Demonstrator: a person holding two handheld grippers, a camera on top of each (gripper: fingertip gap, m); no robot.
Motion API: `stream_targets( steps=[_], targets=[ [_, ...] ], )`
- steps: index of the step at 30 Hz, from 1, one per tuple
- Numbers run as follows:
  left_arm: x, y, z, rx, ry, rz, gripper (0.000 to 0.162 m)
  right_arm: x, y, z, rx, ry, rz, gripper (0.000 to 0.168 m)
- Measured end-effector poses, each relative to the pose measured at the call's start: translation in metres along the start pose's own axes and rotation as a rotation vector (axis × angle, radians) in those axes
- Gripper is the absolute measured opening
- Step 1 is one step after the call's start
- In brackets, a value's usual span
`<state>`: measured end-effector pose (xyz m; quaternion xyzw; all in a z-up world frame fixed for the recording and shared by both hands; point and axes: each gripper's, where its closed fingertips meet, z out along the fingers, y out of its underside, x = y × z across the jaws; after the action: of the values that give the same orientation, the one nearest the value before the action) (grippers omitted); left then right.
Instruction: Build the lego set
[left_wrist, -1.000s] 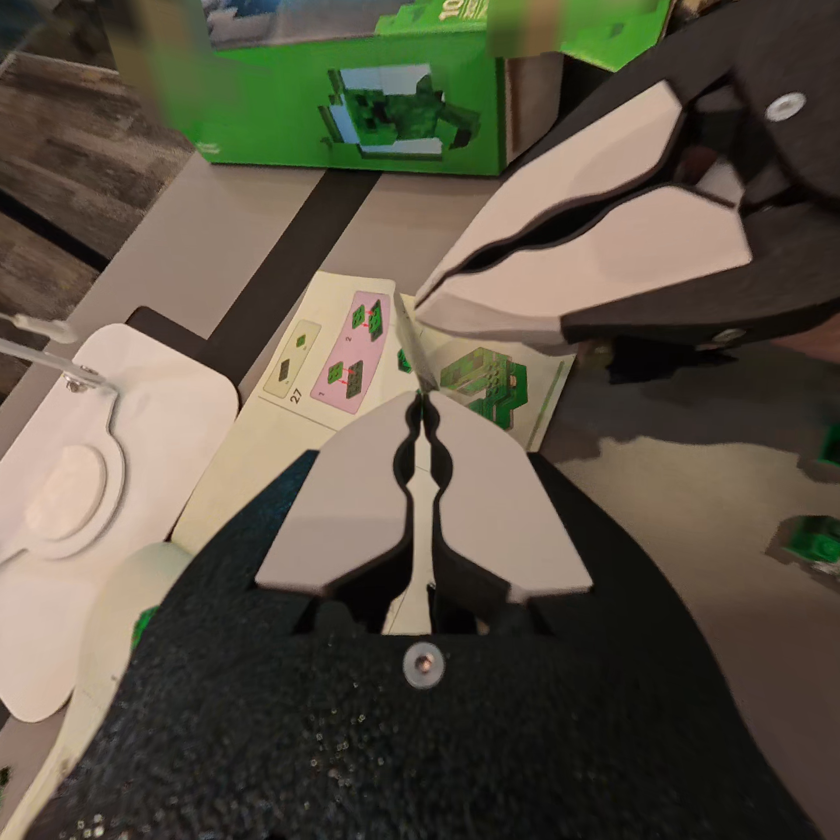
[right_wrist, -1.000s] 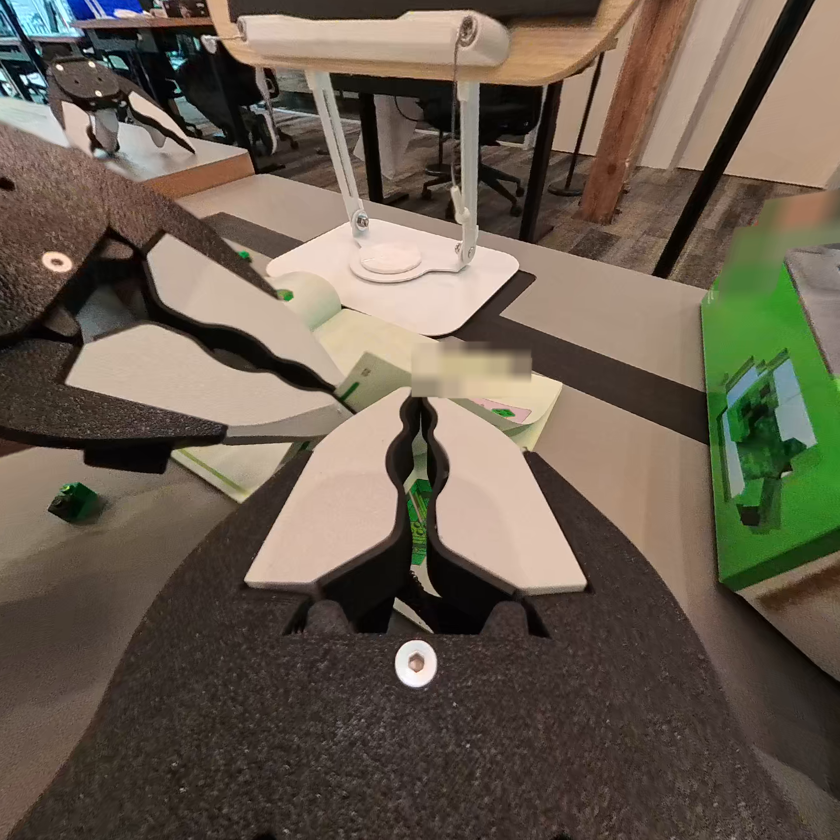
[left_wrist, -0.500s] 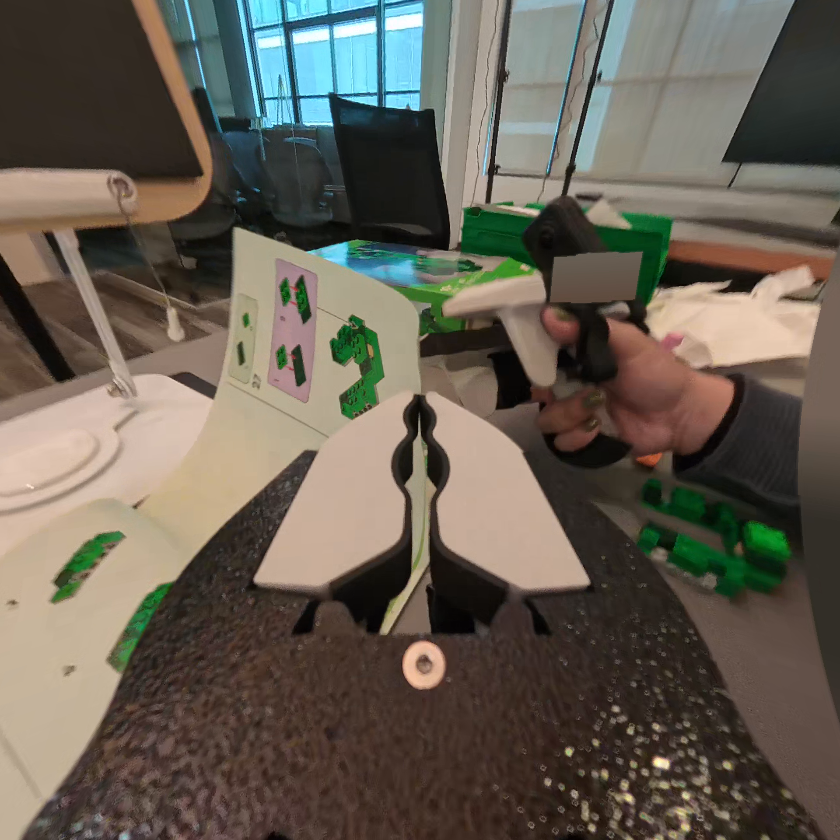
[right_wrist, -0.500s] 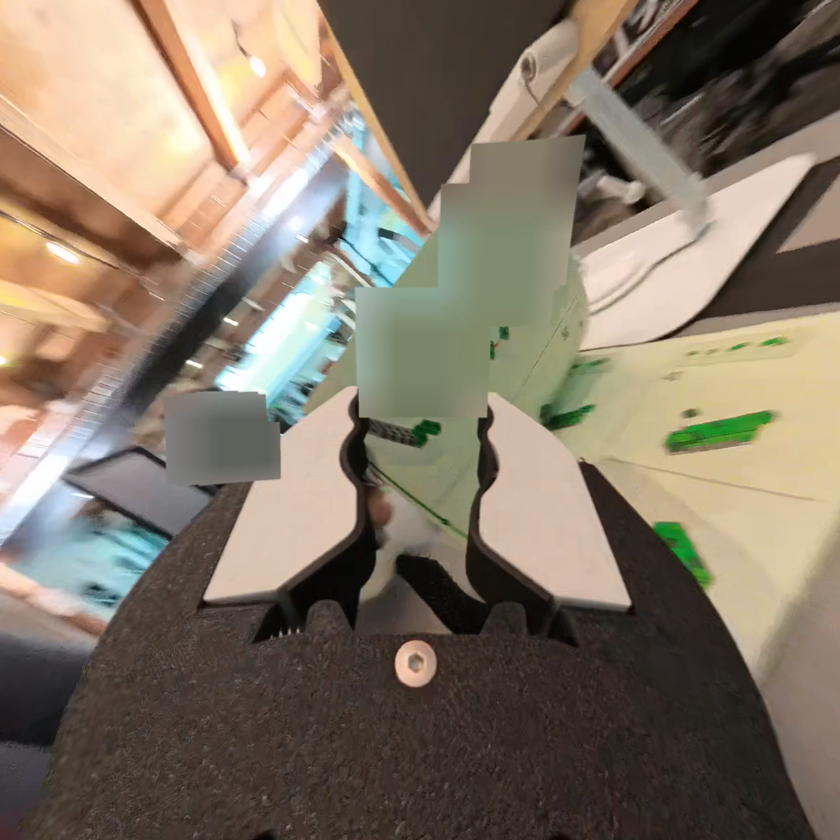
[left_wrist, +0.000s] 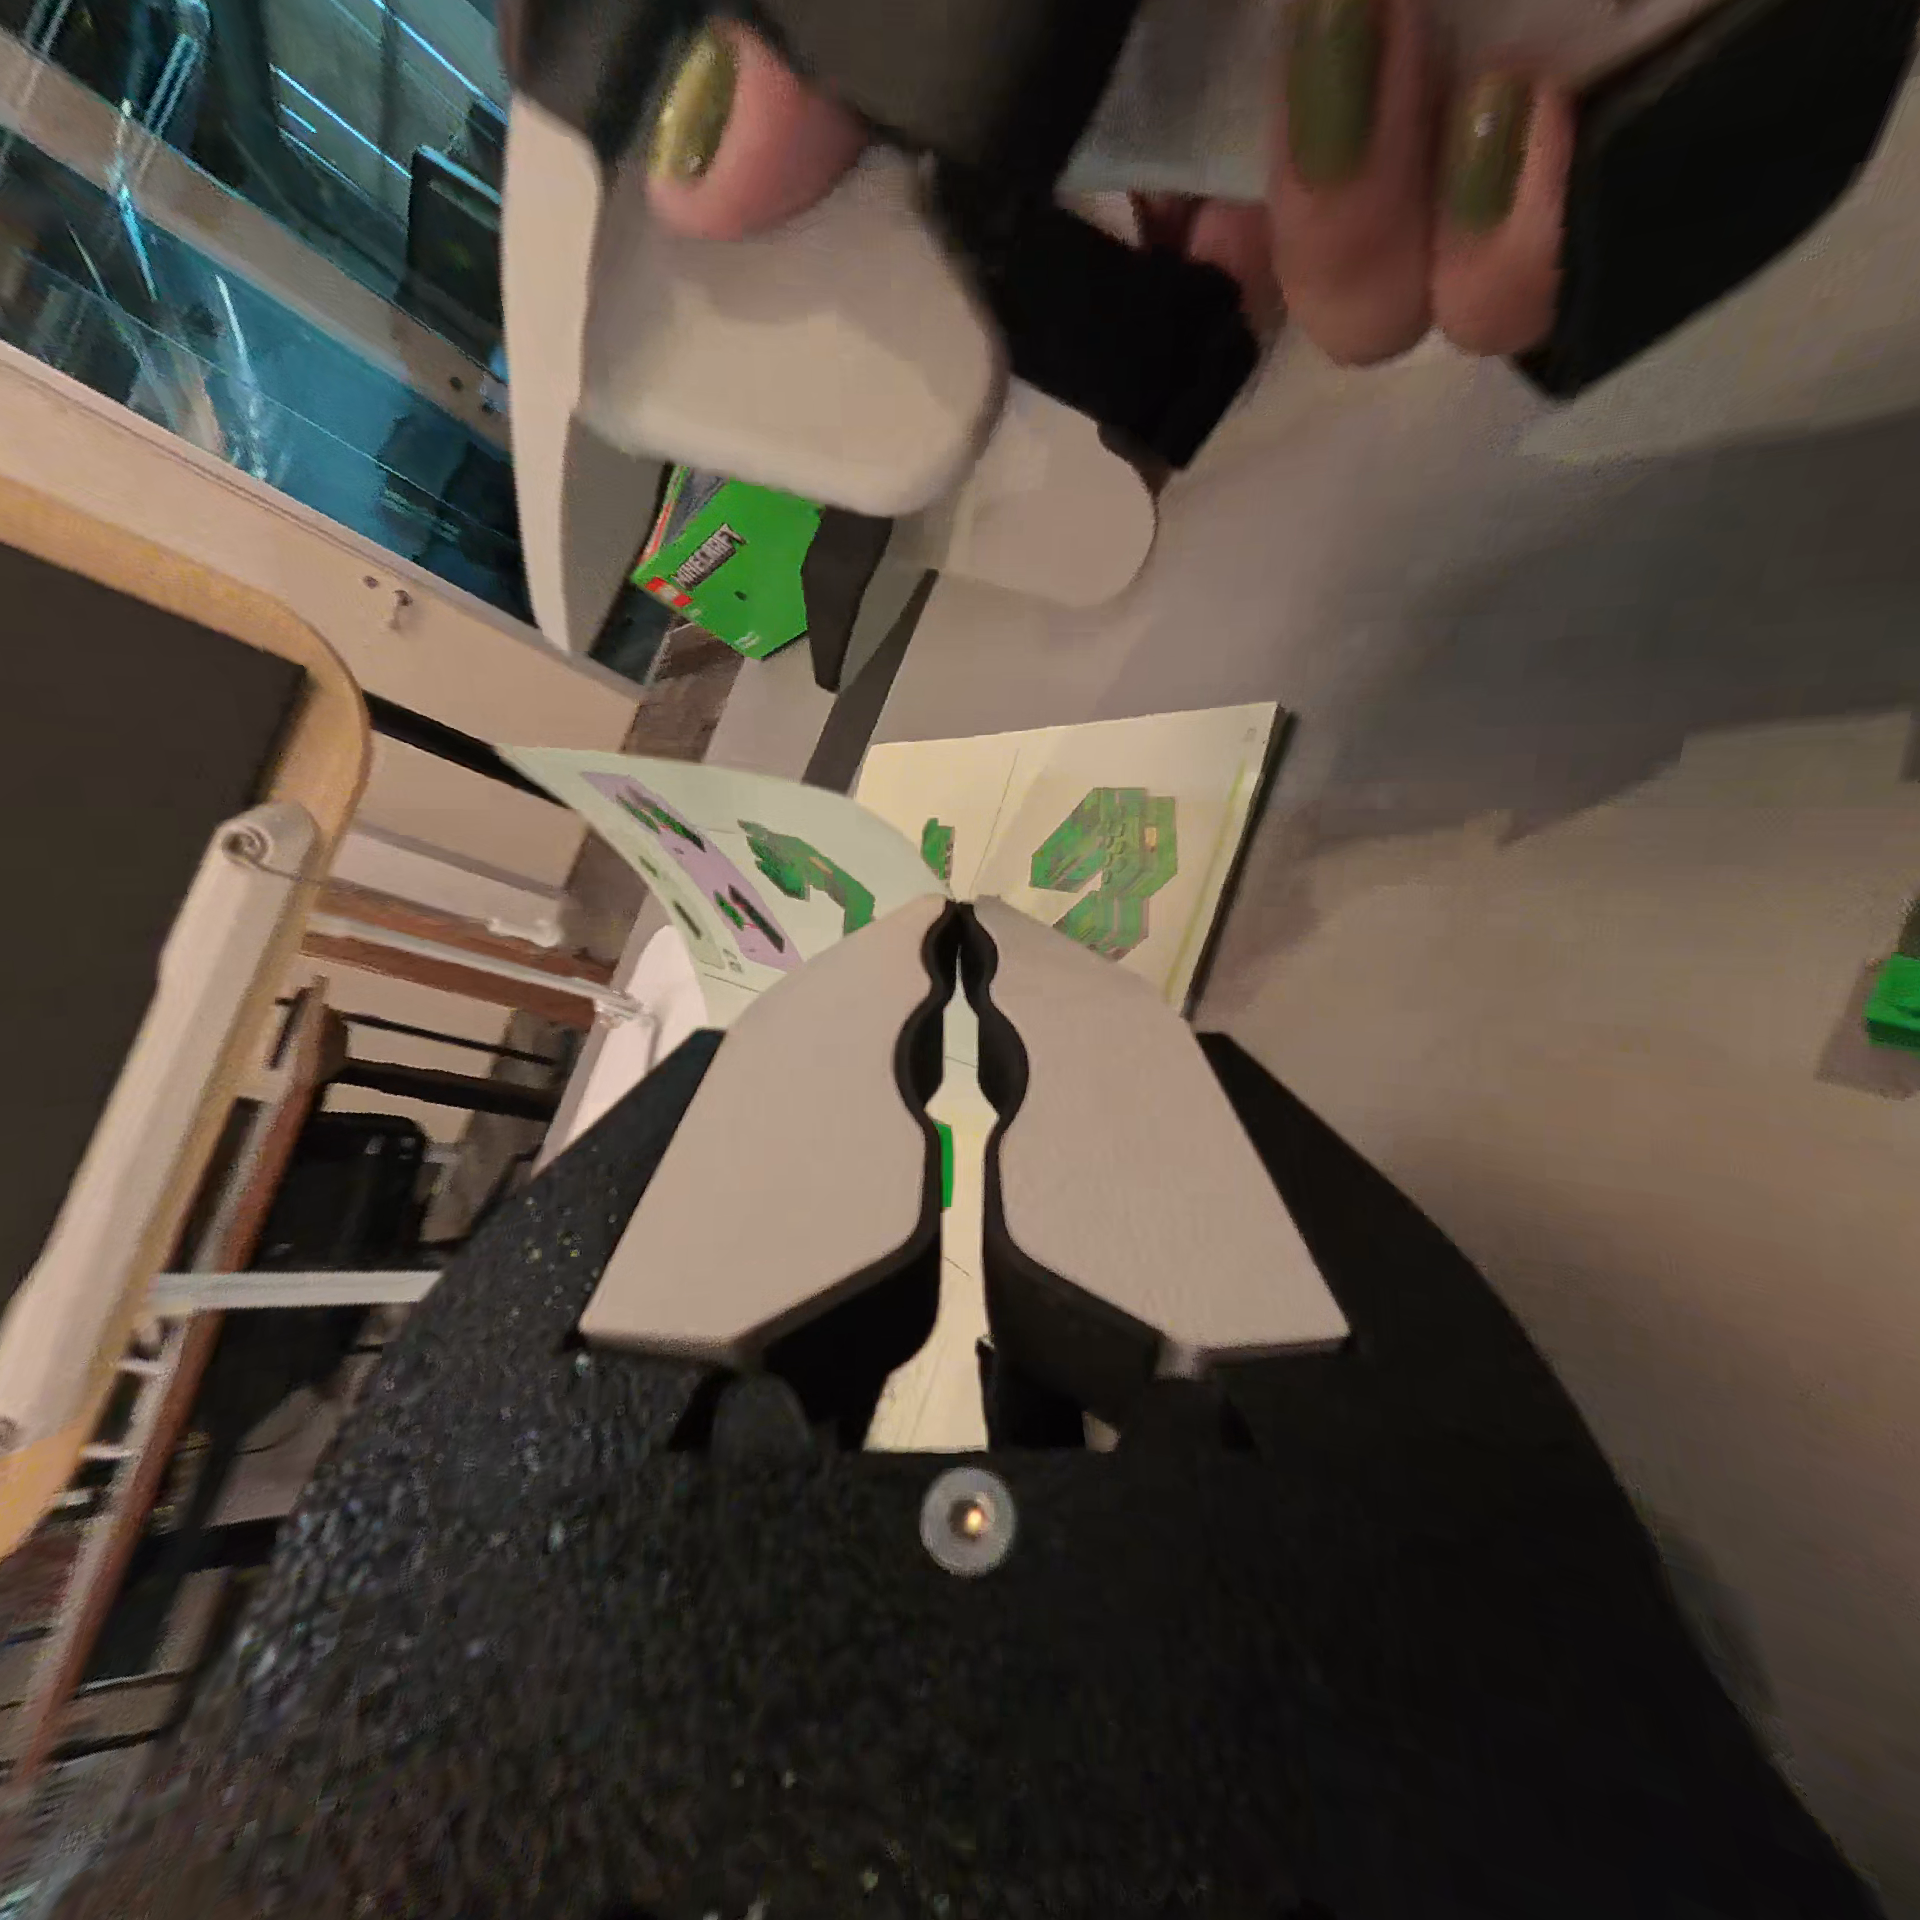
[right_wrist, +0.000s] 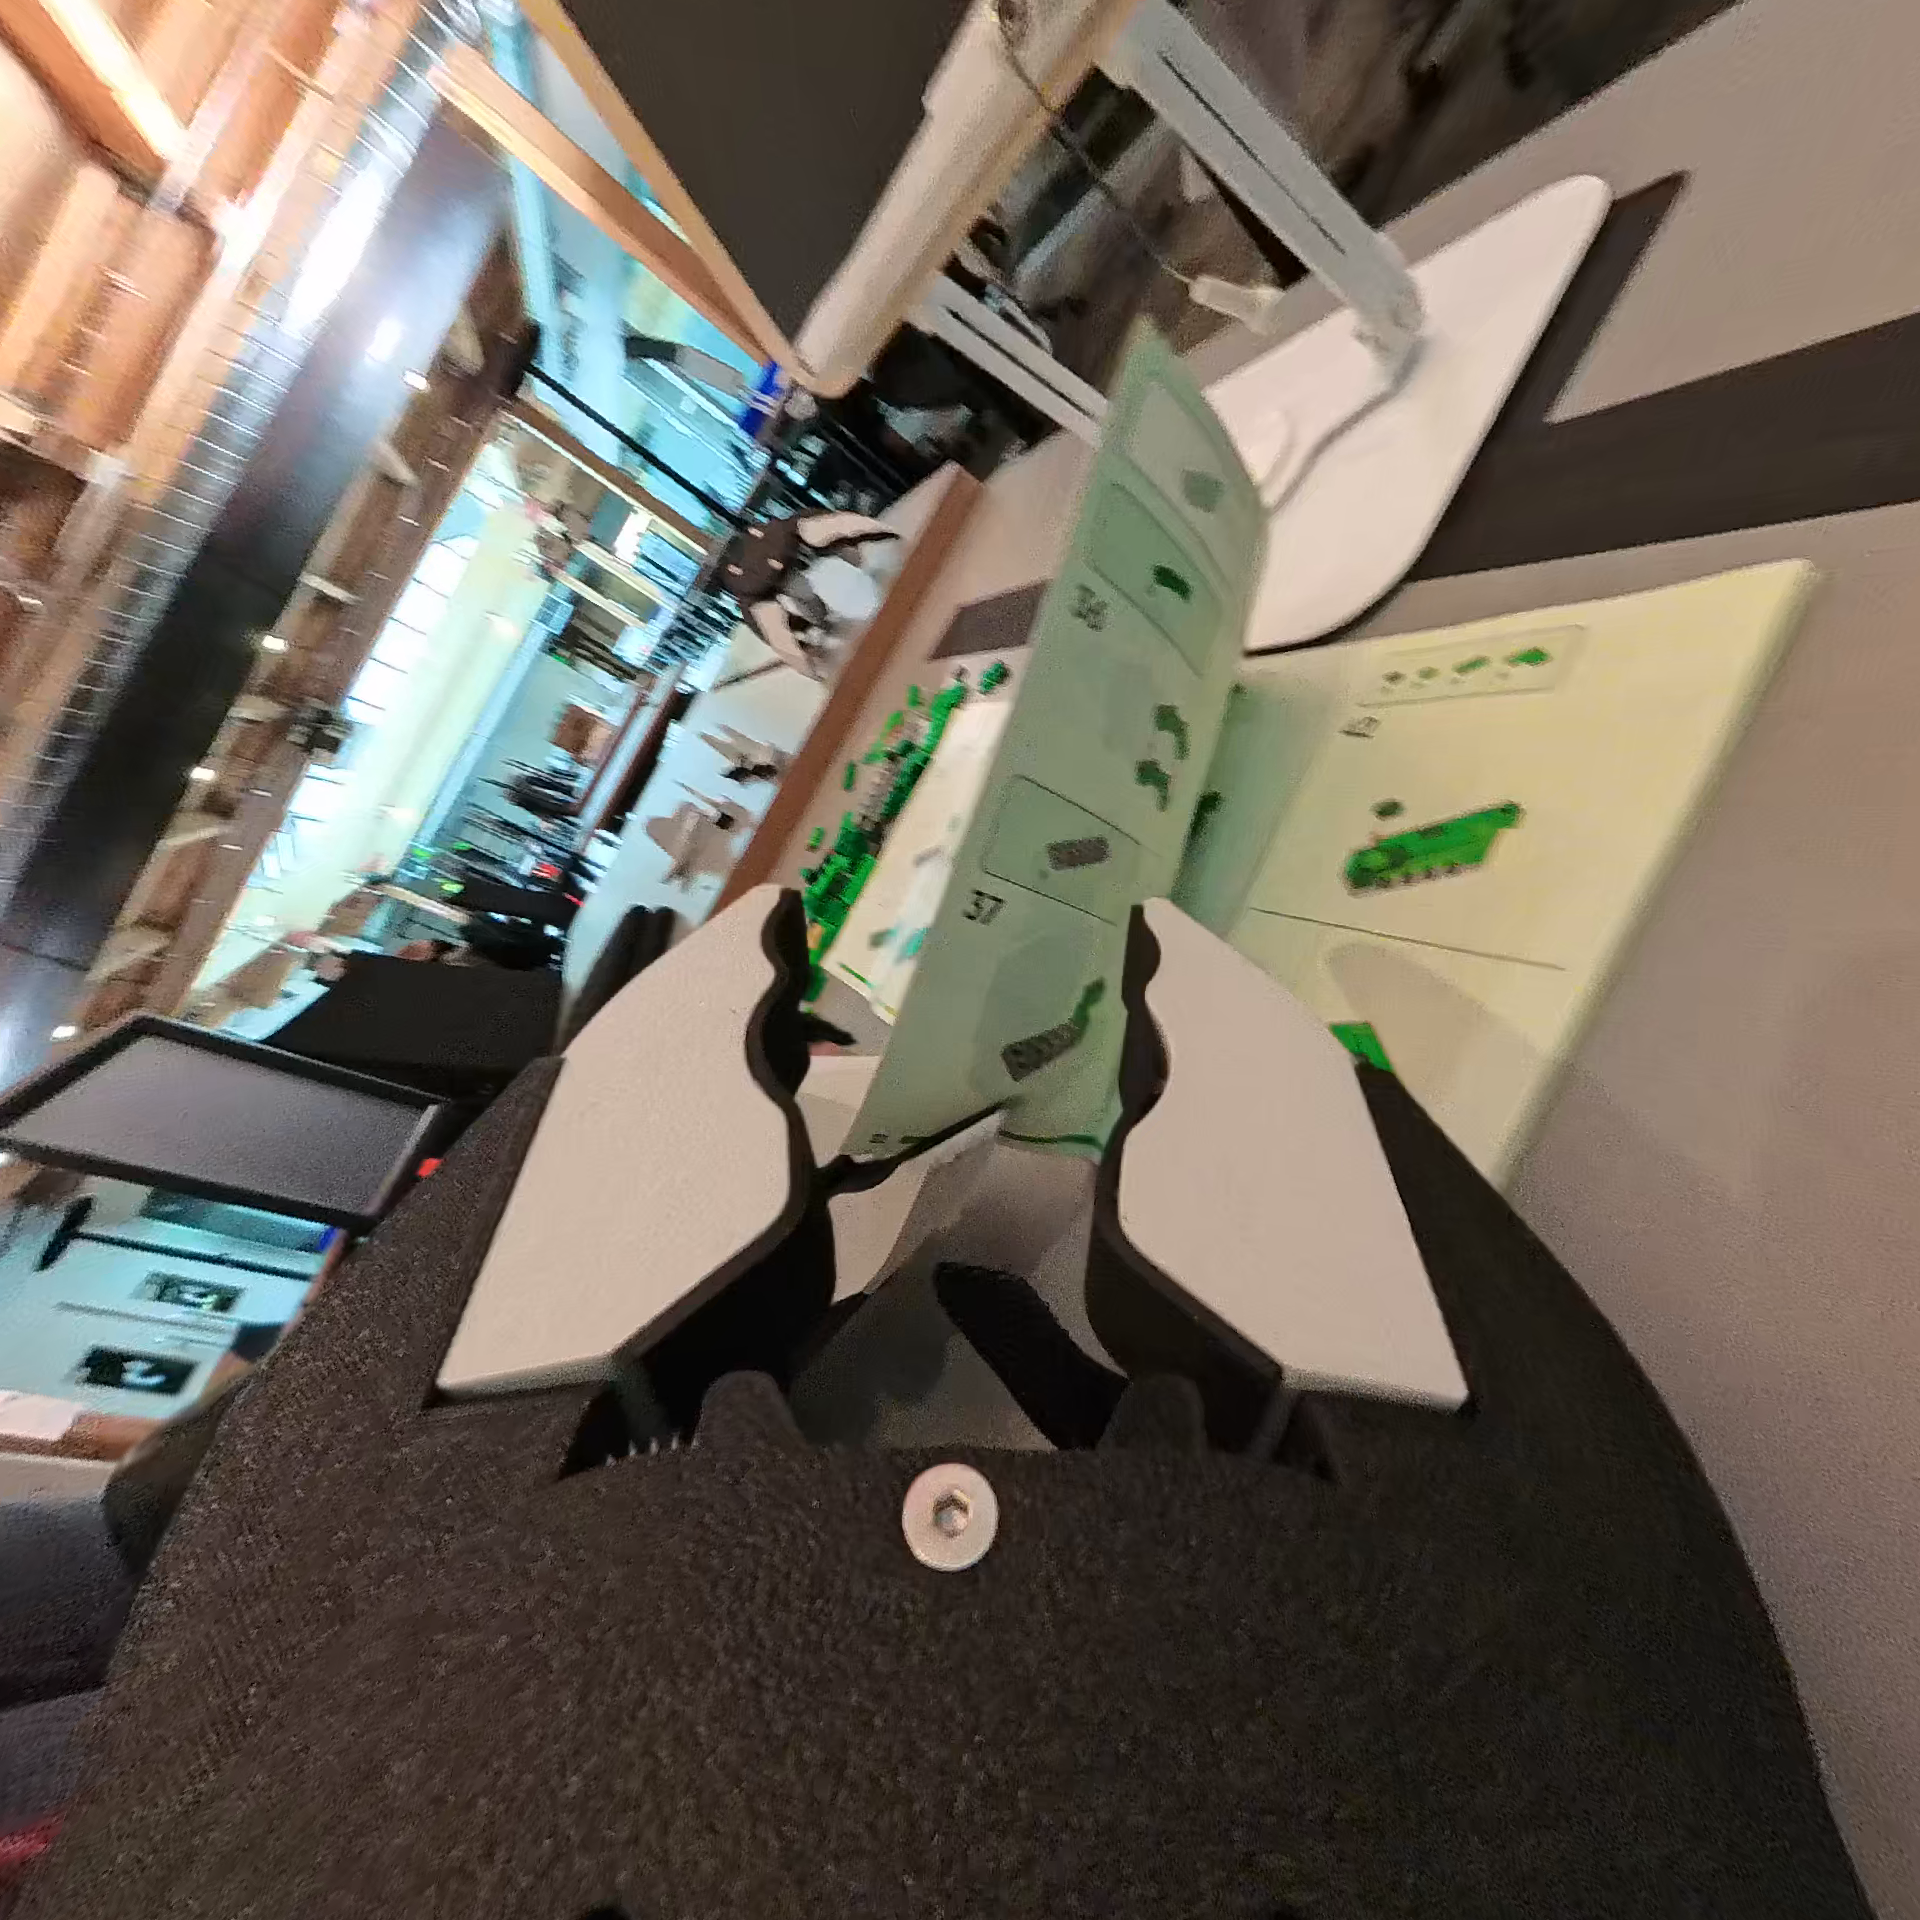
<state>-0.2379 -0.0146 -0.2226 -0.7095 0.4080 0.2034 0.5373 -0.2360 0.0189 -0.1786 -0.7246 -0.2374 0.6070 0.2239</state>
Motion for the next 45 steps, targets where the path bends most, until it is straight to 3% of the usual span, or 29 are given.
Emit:
stream_targets(
  steps=[6,11,16,26,31,35,41,45],
  targets=[
    [0.013,0.003,0.011,-0.083,-0.017,0.205,0.0,0.012,0.015,0.004,-0.097,-0.03,0.076,0.055],
    [0.018,0.003,0.019,-0.107,0.008,0.213,0.001,0.014,0.018,0.01,-0.092,-0.095,0.101,0.05],
    [0.021,0.009,0.018,-0.094,0.09,0.034,0.009,0.023,0.017,0.013,-0.055,-0.115,0.115,0.035],
    [0.029,0.015,0.011,-0.062,0.248,-0.15,0.01,0.036,0.028,0.022,-0.089,-0.06,0.105,0.027],
    [0.024,0.003,-0.012,0.097,0.428,-0.521,0.02,0.039,0.03,0.022,-0.1,-0.056,0.087,0.024],
    [0.007,0.002,-0.023,0.18,0.446,-0.762,0.016,0.04,0.031,0.023,-0.108,-0.062,0.084,0.021],
    [-0.006,0.004,-0.004,0.142,0.448,-0.906,0.004,0.042,0.033,0.021,-0.121,-0.055,0.068,0.011],
    [-0.003,-0.004,0.009,0.146,0.541,-1.024,0.0,0.045,0.03,0.017,-0.106,-0.051,0.063,0.006]
  ],
)
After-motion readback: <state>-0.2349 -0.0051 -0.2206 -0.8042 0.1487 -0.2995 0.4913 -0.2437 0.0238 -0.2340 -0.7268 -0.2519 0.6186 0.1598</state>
